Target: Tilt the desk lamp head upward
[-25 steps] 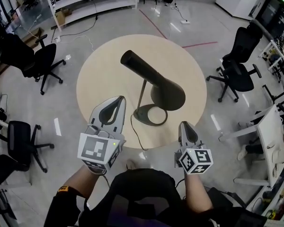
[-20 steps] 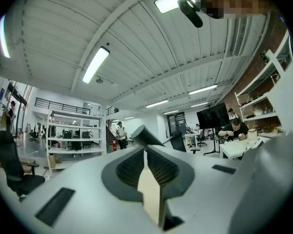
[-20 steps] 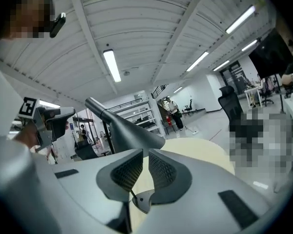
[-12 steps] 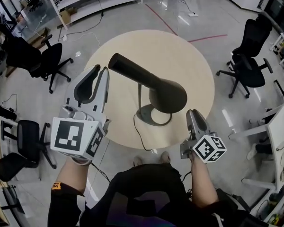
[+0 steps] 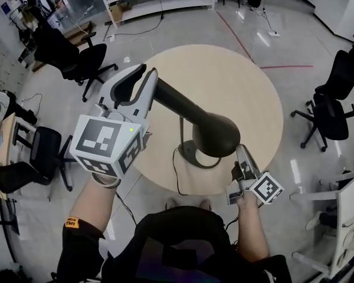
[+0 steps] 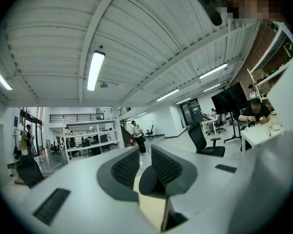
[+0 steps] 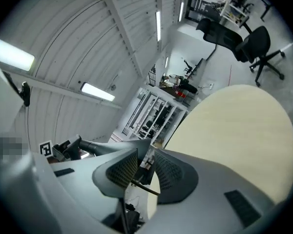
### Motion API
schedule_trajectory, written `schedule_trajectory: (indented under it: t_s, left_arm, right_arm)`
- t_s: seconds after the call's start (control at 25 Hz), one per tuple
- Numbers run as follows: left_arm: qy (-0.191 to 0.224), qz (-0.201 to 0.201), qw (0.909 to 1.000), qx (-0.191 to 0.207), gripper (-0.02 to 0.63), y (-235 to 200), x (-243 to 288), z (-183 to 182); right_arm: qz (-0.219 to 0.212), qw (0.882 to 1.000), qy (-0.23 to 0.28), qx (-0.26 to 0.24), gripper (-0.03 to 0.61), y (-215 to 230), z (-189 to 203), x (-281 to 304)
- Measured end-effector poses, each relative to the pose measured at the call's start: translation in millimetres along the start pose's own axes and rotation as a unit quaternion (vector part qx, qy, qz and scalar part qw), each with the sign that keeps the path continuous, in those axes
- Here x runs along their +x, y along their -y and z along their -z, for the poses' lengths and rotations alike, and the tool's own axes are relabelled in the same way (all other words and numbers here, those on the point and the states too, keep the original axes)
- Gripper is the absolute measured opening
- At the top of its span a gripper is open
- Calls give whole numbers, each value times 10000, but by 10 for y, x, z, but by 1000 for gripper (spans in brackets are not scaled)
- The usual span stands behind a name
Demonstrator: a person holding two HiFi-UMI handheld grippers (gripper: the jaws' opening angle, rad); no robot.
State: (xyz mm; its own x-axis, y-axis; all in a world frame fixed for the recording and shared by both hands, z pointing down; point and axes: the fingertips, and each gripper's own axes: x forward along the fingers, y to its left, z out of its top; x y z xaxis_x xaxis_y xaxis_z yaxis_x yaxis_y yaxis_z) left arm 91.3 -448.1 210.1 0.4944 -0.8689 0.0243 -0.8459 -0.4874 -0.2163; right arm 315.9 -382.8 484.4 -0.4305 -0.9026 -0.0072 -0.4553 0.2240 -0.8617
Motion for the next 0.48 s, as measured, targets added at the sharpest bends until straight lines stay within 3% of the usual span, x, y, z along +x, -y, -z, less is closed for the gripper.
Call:
schedule_trajectory:
  t_s: [0.2,0.32,0.48]
  left_arm:
    - [-183,31,9997,-130,117,0,78,67]
    - [-214,6,9997,-149,120,4,118,75]
    - [-187,-10,9997,-147,120,29,156,91]
  right_arm:
    - [-563,9949,-27,839,91,-82,26,80]
    - [-947,9900,-100,1045,91,-152,15,136]
    - [-1002,9877,-114,1197,91,-147,1,143]
